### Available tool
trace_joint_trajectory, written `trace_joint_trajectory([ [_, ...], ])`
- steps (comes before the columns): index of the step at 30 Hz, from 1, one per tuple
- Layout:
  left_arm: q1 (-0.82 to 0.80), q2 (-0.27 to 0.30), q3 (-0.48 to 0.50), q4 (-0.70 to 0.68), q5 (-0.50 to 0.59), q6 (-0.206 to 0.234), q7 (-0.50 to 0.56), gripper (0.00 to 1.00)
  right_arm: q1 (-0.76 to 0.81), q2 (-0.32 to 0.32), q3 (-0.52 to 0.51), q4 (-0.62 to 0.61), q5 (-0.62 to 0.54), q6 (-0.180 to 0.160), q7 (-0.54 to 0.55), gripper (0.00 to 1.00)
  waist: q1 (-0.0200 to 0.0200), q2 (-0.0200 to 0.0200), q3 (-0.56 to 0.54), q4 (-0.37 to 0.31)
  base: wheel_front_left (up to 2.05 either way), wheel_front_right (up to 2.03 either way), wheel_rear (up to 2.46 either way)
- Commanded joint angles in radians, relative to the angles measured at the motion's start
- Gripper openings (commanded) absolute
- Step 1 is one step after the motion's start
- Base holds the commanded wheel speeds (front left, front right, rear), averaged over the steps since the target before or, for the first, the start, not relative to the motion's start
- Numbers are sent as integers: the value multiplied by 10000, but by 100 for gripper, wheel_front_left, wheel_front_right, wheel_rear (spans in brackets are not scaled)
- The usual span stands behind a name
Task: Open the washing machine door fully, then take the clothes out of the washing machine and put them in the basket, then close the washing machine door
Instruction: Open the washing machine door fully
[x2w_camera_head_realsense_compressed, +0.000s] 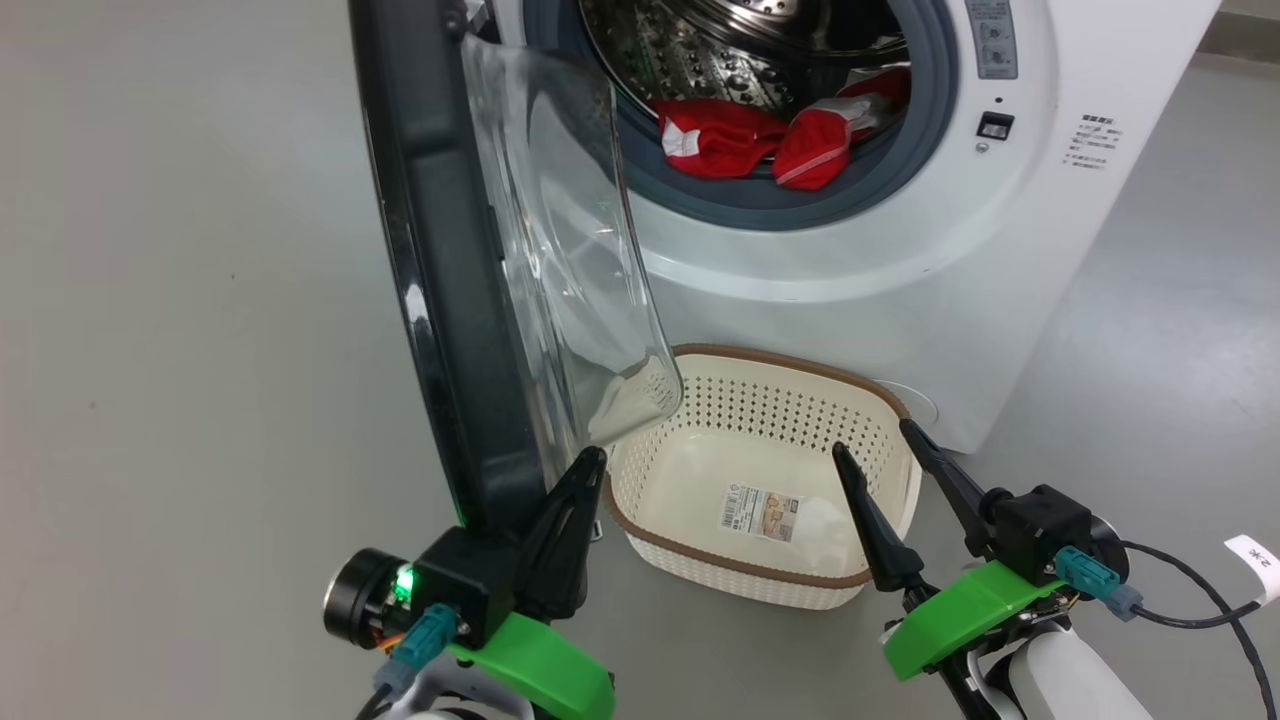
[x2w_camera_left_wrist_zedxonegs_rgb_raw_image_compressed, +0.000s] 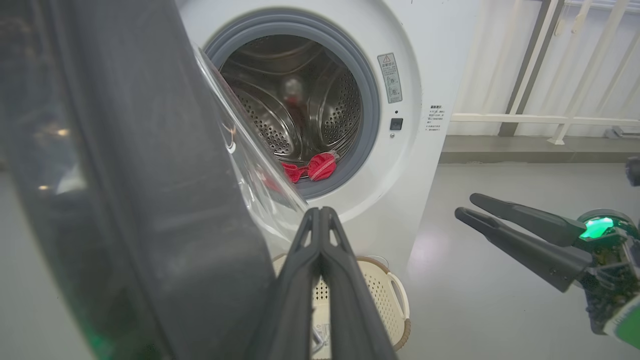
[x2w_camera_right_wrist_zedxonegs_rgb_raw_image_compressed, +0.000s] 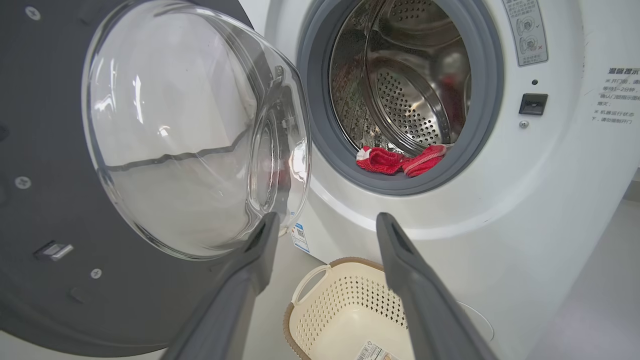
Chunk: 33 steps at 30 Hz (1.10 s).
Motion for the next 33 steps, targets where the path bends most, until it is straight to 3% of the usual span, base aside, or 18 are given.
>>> trace_joint_trajectory([
  [1,-64,179,493,-118,-52,174,-54,0,-330,64,232,-203,-8,37,-91,100,0,0,28,85,0,0,0],
  [33,332,1161,1667,-347,-278,1058,-30,0,-360,64,638,62,-143,37,-92,100,0,0,74,1246,0,0,0],
])
